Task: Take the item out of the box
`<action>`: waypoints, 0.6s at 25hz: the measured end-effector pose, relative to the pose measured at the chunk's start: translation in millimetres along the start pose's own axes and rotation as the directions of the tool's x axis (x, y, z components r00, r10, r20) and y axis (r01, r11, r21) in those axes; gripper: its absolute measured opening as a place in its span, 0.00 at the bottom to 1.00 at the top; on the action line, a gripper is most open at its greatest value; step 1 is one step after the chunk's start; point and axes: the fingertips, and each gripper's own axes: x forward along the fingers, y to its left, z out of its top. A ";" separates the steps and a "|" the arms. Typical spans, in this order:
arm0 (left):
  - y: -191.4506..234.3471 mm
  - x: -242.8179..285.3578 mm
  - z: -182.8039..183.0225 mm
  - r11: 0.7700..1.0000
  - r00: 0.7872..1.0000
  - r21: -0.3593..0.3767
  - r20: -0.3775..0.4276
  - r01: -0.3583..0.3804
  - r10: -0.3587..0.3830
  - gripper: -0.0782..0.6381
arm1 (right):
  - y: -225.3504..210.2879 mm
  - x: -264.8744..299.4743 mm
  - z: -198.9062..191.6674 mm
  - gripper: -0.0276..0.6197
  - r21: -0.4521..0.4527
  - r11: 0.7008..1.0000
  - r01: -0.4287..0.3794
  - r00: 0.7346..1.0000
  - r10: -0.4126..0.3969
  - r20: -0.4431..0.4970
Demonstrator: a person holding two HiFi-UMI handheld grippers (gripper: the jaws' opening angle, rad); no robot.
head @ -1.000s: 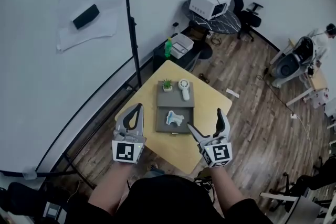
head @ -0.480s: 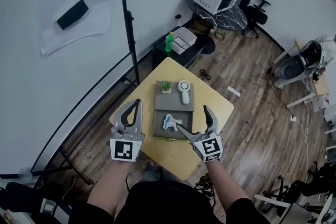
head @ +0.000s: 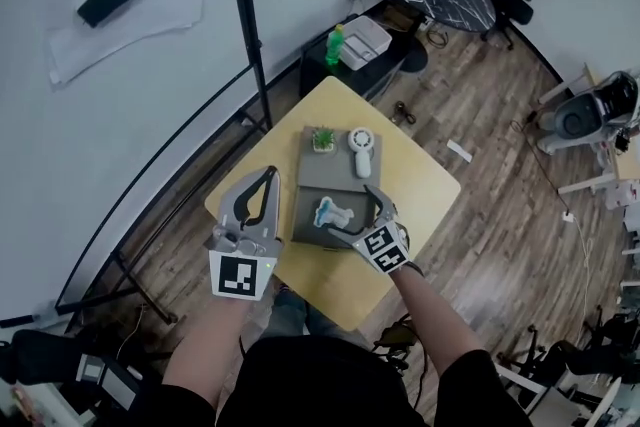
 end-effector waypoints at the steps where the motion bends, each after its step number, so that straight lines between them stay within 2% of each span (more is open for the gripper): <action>1: -1.6 1.2 -1.0 1.000 1.000 0.002 0.001 0.001 -0.001 0.11 | 1.7 7.8 -9.2 0.90 -0.006 1.000 -0.024 0.999 0.023 -0.039; 4: -4.4 3.6 -5.9 1.000 1.000 0.012 -0.002 0.010 -0.009 0.11 | 5.4 28.3 -33.7 0.90 -0.020 0.997 -0.081 0.987 0.078 -0.141; 7: -5.6 6.4 -3.3 0.999 0.999 0.049 0.031 0.025 -0.026 0.11 | 13.6 42.5 -54.2 0.90 -0.049 0.990 -0.136 0.961 0.120 -0.251; 11: -7.0 12.4 -1.8 0.997 0.998 0.069 0.058 0.034 -0.038 0.11 | 23.5 58.8 -81.0 0.83 -0.092 0.973 -0.210 0.911 0.160 -0.380; 15: -8.5 20.2 -5.1 0.998 0.998 0.056 0.051 0.035 -0.038 0.11 | 21.2 70.3 -109.9 0.77 -0.105 0.959 -0.265 0.845 0.178 -0.505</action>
